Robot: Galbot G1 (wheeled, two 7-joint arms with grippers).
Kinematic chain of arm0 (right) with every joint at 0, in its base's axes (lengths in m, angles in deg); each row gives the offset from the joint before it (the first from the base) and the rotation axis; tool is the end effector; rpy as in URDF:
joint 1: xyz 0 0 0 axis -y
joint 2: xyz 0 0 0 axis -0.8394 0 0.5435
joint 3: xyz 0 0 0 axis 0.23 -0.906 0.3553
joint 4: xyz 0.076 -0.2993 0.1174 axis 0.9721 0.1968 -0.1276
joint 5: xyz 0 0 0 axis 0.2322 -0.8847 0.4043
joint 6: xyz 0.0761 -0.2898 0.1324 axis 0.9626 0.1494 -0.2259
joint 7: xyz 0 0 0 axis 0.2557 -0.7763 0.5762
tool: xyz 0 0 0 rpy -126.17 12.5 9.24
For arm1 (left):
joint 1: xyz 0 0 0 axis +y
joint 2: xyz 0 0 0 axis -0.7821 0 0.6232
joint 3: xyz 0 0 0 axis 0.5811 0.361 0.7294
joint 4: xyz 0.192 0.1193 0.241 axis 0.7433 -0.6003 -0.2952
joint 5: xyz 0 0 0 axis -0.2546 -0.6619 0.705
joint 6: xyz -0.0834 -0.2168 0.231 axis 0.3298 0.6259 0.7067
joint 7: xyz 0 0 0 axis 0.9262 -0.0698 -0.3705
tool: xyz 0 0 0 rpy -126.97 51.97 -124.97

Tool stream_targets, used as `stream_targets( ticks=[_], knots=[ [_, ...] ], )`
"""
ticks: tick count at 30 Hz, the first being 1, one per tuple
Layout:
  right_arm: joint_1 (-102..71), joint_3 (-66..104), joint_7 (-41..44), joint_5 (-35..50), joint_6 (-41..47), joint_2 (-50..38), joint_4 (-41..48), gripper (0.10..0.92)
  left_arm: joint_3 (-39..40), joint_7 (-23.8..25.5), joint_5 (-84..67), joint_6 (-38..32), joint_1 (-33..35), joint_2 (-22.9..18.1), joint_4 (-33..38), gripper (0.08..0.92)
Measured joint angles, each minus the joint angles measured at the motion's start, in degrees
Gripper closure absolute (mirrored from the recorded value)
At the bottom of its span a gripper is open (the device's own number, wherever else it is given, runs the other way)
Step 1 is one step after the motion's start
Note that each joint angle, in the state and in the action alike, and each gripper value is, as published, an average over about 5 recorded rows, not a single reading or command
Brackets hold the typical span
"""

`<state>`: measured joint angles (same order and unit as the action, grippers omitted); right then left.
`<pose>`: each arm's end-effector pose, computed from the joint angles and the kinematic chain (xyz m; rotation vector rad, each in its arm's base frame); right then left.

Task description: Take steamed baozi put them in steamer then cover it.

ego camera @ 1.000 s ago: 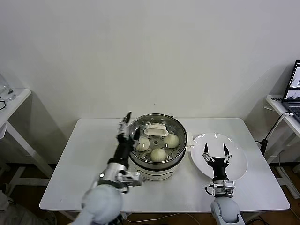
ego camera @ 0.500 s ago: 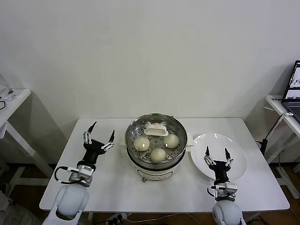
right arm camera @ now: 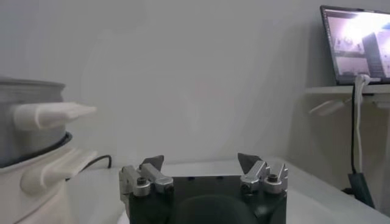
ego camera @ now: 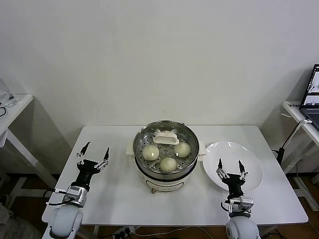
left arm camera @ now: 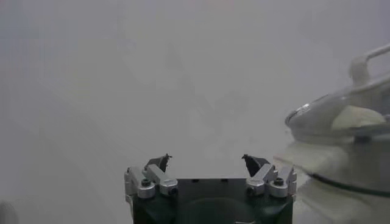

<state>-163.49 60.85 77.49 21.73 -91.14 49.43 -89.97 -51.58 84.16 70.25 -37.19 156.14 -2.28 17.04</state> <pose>0.2279 -0.0758 -0.3838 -0.2635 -3.1123 -0.0113 0.2470 0.0979 -0.3307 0.1774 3.0048 0.4961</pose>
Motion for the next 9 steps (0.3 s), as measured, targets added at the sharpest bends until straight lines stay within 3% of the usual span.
stream_targets(
  ticks=[9],
  knots=[
    [-1.1, 0.3, 0.3, 0.0, 0.5, 0.2, -1.2, 0.203, -1.1, 0.4, -1.2, -1.9, 0.8, 0.3, -1.2, 0.177]
  ],
)
